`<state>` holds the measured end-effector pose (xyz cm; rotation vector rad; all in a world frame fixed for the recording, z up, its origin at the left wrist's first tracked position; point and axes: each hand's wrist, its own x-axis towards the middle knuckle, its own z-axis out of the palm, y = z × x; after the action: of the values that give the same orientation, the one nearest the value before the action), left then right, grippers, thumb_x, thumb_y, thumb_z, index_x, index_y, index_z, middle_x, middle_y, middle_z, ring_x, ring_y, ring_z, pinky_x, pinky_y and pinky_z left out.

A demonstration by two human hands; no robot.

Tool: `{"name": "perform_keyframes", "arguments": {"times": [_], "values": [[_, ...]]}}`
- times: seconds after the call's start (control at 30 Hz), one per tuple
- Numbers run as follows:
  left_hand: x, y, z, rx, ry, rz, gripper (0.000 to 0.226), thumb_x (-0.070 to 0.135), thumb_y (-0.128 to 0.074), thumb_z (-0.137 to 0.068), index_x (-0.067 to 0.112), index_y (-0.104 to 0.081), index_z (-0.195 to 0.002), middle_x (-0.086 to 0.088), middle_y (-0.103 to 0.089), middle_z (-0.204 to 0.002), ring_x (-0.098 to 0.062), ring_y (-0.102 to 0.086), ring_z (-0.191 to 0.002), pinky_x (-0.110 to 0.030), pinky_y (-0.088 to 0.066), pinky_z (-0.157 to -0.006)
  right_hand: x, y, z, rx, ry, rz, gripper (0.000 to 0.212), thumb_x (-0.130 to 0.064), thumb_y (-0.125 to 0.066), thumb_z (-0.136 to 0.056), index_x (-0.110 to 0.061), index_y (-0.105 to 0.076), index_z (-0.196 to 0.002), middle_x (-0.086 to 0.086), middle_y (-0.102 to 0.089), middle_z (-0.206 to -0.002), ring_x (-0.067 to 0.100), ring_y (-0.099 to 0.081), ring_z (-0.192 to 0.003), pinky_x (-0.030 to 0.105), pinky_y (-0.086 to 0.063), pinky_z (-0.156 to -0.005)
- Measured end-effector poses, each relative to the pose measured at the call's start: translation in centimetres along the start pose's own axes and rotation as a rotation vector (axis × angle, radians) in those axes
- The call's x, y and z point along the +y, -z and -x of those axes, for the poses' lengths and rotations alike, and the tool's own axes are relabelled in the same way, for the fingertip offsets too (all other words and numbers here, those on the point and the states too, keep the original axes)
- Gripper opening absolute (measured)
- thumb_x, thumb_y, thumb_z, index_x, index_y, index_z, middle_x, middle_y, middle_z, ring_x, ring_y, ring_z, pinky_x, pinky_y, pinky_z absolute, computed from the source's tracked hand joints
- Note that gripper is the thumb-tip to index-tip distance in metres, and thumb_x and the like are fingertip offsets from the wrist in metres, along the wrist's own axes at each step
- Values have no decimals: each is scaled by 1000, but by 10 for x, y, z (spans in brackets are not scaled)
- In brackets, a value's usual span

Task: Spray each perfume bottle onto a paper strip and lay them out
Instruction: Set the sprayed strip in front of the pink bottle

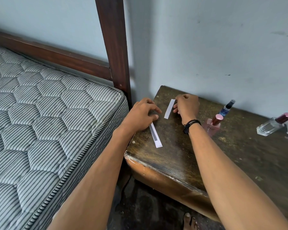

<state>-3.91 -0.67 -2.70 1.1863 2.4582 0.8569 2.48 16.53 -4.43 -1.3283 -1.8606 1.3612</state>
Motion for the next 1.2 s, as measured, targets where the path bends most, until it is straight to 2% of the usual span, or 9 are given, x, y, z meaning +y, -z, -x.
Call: {"name": "perform_keyframes", "arguments": {"times": [0.1, 0.2, 0.33, 0.5, 0.63, 0.73, 0.83, 0.97, 1.2], "values": [[0, 1, 0, 2, -7, -3, 22, 23, -70, -93, 27, -74, -113, 4, -51, -128, -21, -44, -127, -26, -28, -105, 1, 0, 3, 19, 5, -22, 26, -19, -49, -92, -6, -71, -84, 3, -69, -58, 12, -62, -40, 33, -52, -56], [-1, 1, 0, 8, -10, 1, 21, 23, -70, -92, 27, -74, -113, 5, -51, -127, -20, -45, -126, -27, -30, -105, 1, 2, 11, 43, 46, -49, 24, -21, -50, -94, -14, -69, -82, 2, -70, -60, 11, -61, -40, 35, -51, -55], [-2, 1, -1, 32, -7, 3, 21, 22, -70, -92, 26, -74, -112, 4, -53, -126, -22, -46, -126, -30, -34, -107, 8, 12, 40, -37, 132, -48, 17, -19, -54, -99, -24, -70, -96, 5, -74, -77, 8, -61, -45, 27, -49, -47], [2, 0, -2, 83, -18, -1, 18, 20, -71, -91, 25, -75, -108, 2, -57, -122, -24, -47, -124, -33, -35, -108, 25, 34, 79, -191, 220, 139, 11, -26, -61, -96, -33, -69, -102, -6, -72, -85, 14, -71, -71, 44, -62, -73], [13, -2, -1, 158, -54, 26, 14, 15, -69, -92, 23, -76, -100, 8, -55, -108, -21, -50, -117, -28, -36, -99, 27, 61, 108, -294, 229, 242, 7, -32, -64, -96, -37, -68, -92, -12, -71, -87, 12, -71, -79, 42, -60, -80], [21, -7, 0, 189, -82, 61, 16, 10, -67, -90, 22, -77, -94, 11, -59, -99, -14, -57, -102, -32, -47, -93, 28, 87, 120, -392, 195, 373, 6, -34, -67, -95, -36, -70, -91, -16, -71, -90, 9, -71, -80, 40, -58, -82], [31, -15, 2, 163, -111, 94, 19, 8, -66, -89, 22, -78, -93, 8, -67, -95, -11, -63, -86, -34, -52, -86, 31, 118, 121, -454, 106, 443, 8, -31, -72, -92, -33, -73, -84, -14, -74, -84, 6, -71, -74, 34, -60, -76], [46, -29, 5, 69, -127, 178, 16, 10, -69, -91, 18, -78, -101, 7, -72, -100, -11, -67, -89, -27, -52, -89, 34, 155, 109, -461, -61, 390, 8, -17, -77, -86, -19, -79, -79, 3, -78, -79, 14, -72, -73, 21, -52, -58], [69, -57, 4, -63, -111, 346, 23, 12, -74, -89, 18, -76, -111, 8, -75, -105, 1, -68, -91, -7, -47, -86, 57, 181, 82, -290, -145, 309, 8, -8, -78, -86, -12, -80, -79, 8, -77, -75, 16, -71, -71, 26, -59, -65]]}}
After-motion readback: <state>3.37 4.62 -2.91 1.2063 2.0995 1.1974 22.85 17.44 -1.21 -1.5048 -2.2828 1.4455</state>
